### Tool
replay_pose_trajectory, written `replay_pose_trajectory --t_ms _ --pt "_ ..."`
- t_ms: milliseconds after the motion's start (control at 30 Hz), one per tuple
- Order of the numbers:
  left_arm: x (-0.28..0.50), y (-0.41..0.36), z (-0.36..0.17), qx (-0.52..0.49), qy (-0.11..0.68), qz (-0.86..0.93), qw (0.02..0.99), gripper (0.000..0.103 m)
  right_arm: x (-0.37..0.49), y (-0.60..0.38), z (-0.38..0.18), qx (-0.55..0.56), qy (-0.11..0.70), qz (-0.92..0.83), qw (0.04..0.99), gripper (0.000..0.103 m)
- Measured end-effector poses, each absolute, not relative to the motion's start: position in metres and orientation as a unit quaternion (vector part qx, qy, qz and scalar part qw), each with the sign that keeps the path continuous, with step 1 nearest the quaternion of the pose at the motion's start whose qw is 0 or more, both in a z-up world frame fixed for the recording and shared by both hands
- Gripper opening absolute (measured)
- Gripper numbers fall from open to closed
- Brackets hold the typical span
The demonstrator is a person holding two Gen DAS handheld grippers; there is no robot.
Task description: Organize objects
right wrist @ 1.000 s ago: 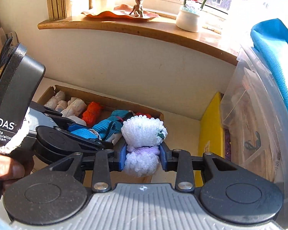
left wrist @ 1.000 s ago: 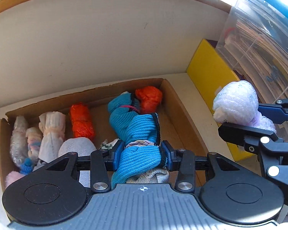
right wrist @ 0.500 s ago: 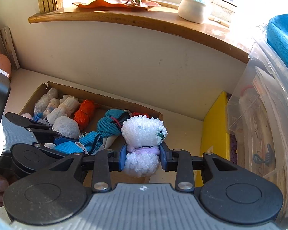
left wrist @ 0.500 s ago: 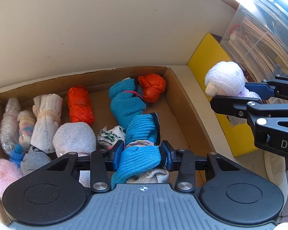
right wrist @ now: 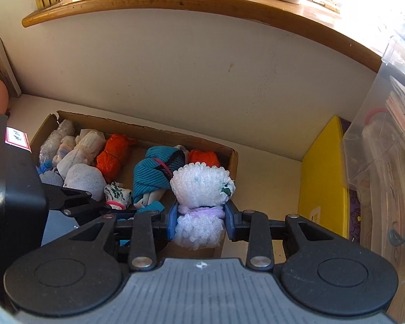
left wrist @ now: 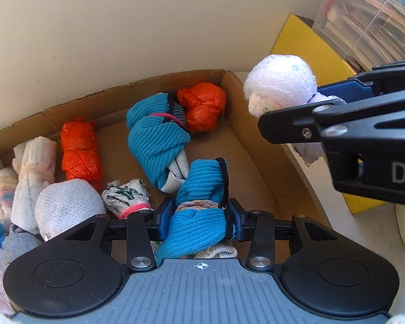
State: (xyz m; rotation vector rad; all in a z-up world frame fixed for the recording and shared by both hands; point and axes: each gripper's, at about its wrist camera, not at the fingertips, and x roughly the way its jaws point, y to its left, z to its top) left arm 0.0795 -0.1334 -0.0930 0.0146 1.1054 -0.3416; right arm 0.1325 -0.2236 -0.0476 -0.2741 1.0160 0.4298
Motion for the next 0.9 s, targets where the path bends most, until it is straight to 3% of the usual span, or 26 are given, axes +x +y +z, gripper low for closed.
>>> replay_pose_trajectory --t_ms 667,900 --pt "0.074 -0.135 -0.098 0.009 0.509 -0.147 0.848 0.053 0.167 -0.215 -0.094 -0.131 0.563 0.229 0.783 0.036" --pt "0.074 -0.134 -0.095 -0.008 0.508 -0.157 0.847 0.074 0.154 -0.216 -0.085 -0.132 0.553 0.223 0.792 0.043"
